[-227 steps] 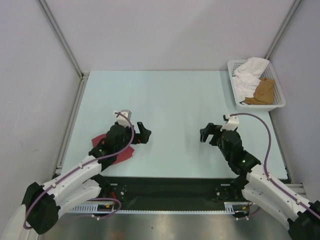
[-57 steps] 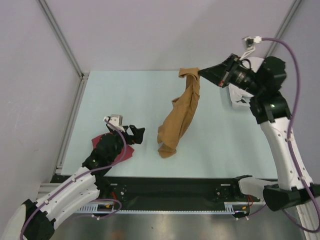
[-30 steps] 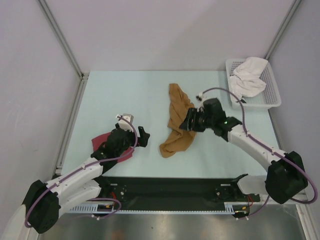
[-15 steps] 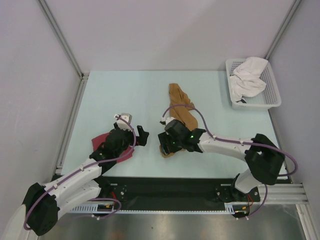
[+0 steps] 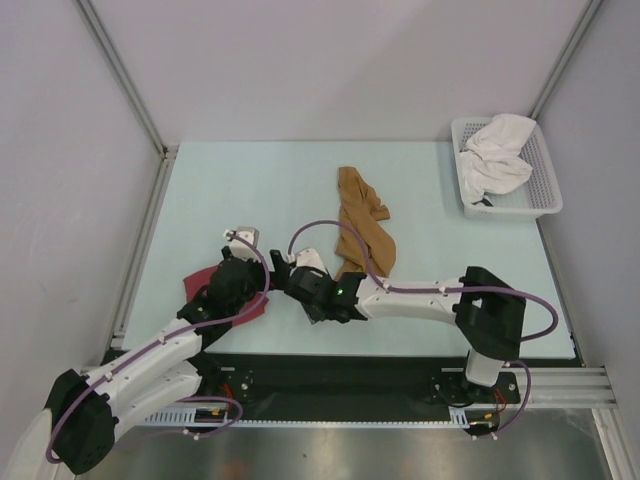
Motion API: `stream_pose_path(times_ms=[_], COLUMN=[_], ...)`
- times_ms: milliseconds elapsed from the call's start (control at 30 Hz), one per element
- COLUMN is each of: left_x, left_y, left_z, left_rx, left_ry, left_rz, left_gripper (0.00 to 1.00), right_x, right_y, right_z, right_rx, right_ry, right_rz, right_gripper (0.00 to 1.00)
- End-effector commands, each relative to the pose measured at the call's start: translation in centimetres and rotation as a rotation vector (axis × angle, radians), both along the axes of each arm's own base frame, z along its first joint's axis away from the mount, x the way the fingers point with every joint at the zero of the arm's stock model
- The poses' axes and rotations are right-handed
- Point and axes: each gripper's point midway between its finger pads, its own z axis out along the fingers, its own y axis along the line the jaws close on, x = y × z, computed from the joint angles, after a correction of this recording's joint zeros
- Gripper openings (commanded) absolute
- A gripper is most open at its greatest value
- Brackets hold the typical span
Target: Fold and stack the tank tops
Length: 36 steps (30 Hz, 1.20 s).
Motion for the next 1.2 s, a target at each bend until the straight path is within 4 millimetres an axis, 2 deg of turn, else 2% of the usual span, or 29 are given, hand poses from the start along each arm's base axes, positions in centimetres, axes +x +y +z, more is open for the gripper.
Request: stream_pose_path(times_ms=[0,33,100,267,600,733,833,867,933,1033,1067,1100,1167], left_x=[0.8,0.7,0.7,0.7,0.6,0.7,0.9,1.0,1.0,0.9,0.8,0.8,0.6], left_y=[-0.4,-0.4,-0.4,-0.4,-0.2,0.2,0.6,0.5,0.4,-0.5,-0.8,-1.3,-2.4], left_z=[2.6,2.5,2.5,2.7,3.0,2.7,2.3,2.1,2.1,2.3,2.2,2.3,1.7], left_rx=[-0.045,-0.043,-0.043,-0.047,-0.051,-0.043,-0.027,-0.021,-0.016,-0.017,-0.018,-0.024,-0.021], left_ry=[-0.051,-0.05,-0.05,-0.052,-0.064,-0.05,-0.034,-0.027,-0.024,-0.038,-0.036,-0.036,-0.011], left_rz=[0.014,0.015,0.017,0.011,0.017,0.046,0.071,0.073,0.062,0.007,-0.015,-0.037,-0.093], left_gripper=[1.0,1.0,1.0,1.0,1.0,1.0,1.0,1.0,1.0,1.0,1.0,1.0,1.0], right_x=[0.6,-0.2,-0.5,-1.2,0.6,1.7,2.4,2.5,2.3,0.3,-0.1,-0.9,-1.3], right_y=[-1.1,-0.7,-0.8,-0.4,-0.6,-1.1,-1.5,-2.2,-2.9,-5.4,-6.1,-8.4,-11.9], right_z=[0.5,0.7,0.7,-1.2,-3.1,-3.7,-3.8,-3.5,-3.3,-2.5,-0.3,-0.9,0.3], right_rx=[-0.078,-0.083,-0.098,-0.113,-0.15,-0.159,-0.18,-0.205,-0.211,-0.194,-0.12,-0.151,-0.156], right_ry=[-0.088,-0.102,-0.128,-0.095,-0.108,-0.122,-0.146,-0.159,-0.158,-0.112,-0.111,-0.104,-0.096], right_rz=[-0.128,-0.118,-0.156,-0.17,-0.225,-0.245,-0.26,-0.28,-0.281,-0.283,-0.316,-0.329,-0.394], right_gripper=[0.45,0.45,0.45,0.46,0.45,0.36,0.14,0.0,0.0,0.0,0.0,0.0,0.0])
